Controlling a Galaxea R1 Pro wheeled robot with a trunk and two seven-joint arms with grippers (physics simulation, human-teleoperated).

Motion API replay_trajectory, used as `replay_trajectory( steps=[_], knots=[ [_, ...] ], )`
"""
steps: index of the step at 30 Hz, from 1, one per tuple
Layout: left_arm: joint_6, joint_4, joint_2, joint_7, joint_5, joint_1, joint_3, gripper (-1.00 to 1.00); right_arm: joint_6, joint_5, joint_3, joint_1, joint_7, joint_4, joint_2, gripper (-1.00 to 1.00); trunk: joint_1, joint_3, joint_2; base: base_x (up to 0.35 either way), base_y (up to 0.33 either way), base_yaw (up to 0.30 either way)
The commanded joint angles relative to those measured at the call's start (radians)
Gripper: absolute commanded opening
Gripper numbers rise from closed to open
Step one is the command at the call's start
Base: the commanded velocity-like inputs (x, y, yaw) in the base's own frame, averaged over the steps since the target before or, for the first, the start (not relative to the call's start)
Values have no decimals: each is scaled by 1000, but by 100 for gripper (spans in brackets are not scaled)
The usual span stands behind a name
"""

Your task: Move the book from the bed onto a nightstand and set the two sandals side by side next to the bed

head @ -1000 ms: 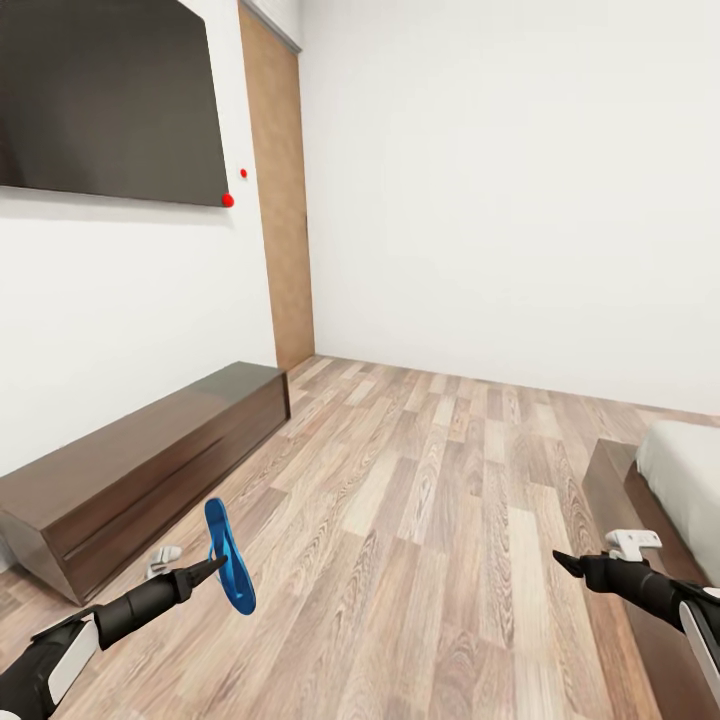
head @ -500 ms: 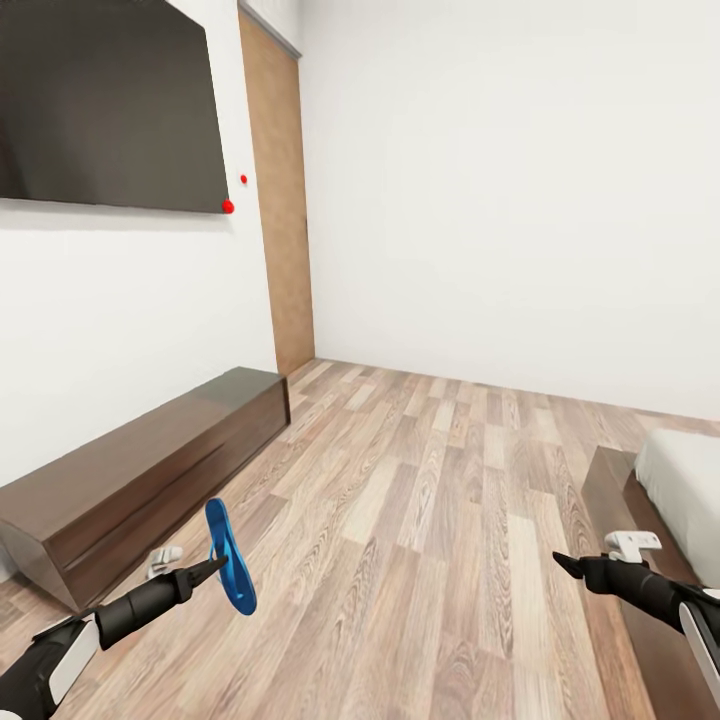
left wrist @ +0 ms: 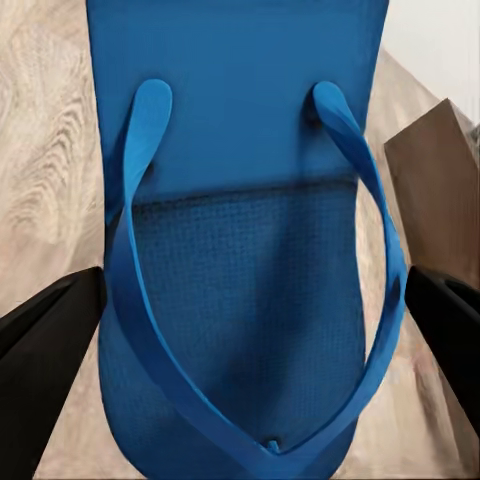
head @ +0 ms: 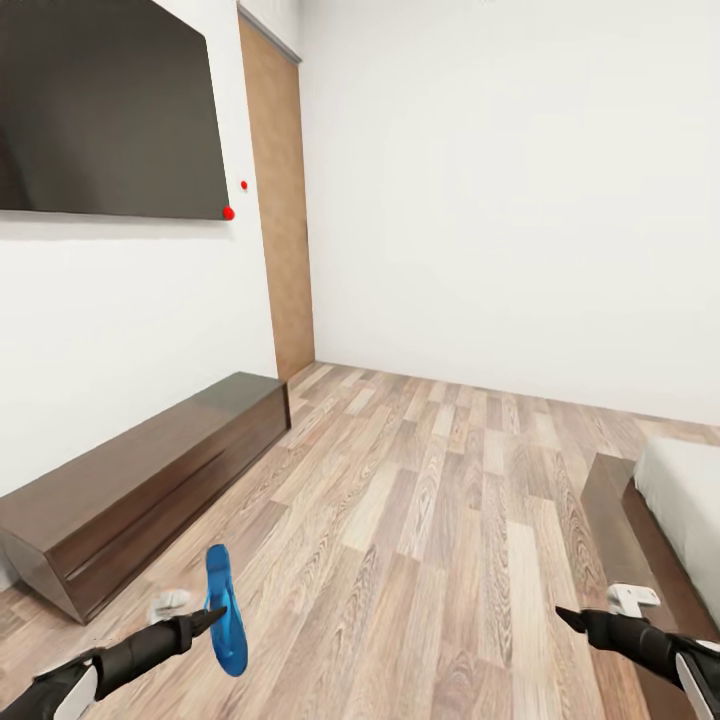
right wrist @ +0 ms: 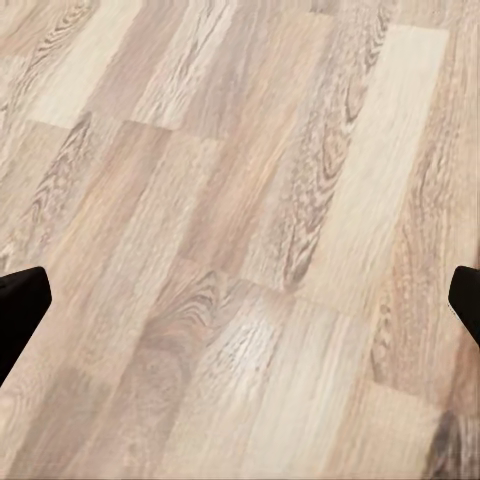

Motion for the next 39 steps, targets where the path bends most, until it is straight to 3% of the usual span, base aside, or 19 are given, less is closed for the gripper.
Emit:
replay_trajectory(
  steps=[1, 3, 7, 10, 11, 14, 17, 21, 30, 39],
  knots=[
    [-34, 33, 0, 0, -5, -1, 5, -100, -19, -1, -2, -1, 5, 22, 1, 100, -4, 2, 7, 0, 0, 0],
    [-108, 98, -1, 5, -25, -1, 5, -100, -71, 1, -2, -1, 5, 125, 0, 100, -12, 9, 21, 0, 0, 0],
    [-143, 153, -1, 27, -33, -1, 4, -100, -124, -4, -3, -1, 6, 242, 0, 100, -27, 21, 49, 0, 0, 0],
    [-171, 196, -1, 125, -38, -1, 3, -100, -139, 0, -3, -1, 7, 273, -1, 100, -39, 31, 70, 0, 0, 0],
    [-198, 218, -1, 194, -50, -1, -1, -100, -142, 0, -3, -1, 5, 280, -1, 100, -43, 34, 77, 0, 0, 0],
    [-221, 237, -9, 236, -89, -1, -5, -100, -158, 0, -2, -1, 2, 288, 0, 100, -54, 43, 98, 0, 0, 0],
    [-228, 243, -25, 247, -126, -1, -6, -100, -213, 0, -1, -1, 0, 326, 1, 100, -66, 52, 119, 0, 0, 0],
    [-231, 244, -32, 253, -141, -1, -6, -100, -260, 0, -1, -1, -1, 362, 1, 100, -81, 65, 147, 0, 0, 0],
    [-231, 246, -57, 257, -144, -1, -6, -100, -273, -1, -1, -1, 0, 372, 1, 100, -115, 93, 210, 0, 0, 0],
    [-231, 248, -70, 257, -143, -1, -6, -100, -274, -3, -1, -1, 1, 372, 1, 100, -115, 93, 210, 0, 0, 0]
  ],
)
